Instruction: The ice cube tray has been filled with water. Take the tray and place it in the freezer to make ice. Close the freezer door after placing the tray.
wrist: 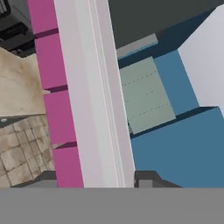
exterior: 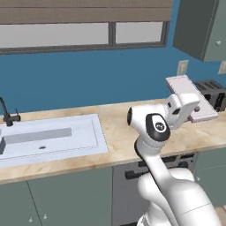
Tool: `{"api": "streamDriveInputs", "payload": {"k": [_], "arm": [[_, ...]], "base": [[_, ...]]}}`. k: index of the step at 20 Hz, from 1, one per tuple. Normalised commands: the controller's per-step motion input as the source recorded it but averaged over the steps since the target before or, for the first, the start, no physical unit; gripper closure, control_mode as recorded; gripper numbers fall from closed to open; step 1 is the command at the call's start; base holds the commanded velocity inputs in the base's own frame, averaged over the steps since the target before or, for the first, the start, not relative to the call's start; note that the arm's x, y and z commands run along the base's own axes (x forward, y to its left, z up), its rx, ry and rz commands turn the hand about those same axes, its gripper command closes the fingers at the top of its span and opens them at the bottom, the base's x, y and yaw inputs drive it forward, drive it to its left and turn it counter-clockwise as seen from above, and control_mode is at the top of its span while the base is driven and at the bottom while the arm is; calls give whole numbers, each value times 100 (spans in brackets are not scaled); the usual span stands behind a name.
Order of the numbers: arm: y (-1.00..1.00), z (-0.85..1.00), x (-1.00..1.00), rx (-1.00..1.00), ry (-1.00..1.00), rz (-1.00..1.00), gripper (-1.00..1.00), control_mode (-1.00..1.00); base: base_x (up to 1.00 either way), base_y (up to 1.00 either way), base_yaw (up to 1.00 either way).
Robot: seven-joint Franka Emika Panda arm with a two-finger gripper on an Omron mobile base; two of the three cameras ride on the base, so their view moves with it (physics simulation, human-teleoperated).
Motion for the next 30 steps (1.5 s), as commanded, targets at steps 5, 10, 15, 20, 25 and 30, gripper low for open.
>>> {"api": "streamDriveInputs", "payload": {"k": [5, 10, 15, 20, 25, 30], "arm": [[0, 0, 0, 0, 0, 0, 100, 100], [0, 0, 0, 0, 0, 0, 100, 100], [0, 0, 0, 0, 0, 0, 100, 100], [0, 0, 0, 0, 0, 0, 100, 100], [0, 0, 0, 0, 0, 0, 100, 100], [0, 0, 0, 0, 0, 0, 100, 100]], "base": [[-95, 41, 2], [-41, 69, 20], [-5, 72, 40], [0, 59, 55], [-20, 48, 57], [-57, 49, 55]]}}
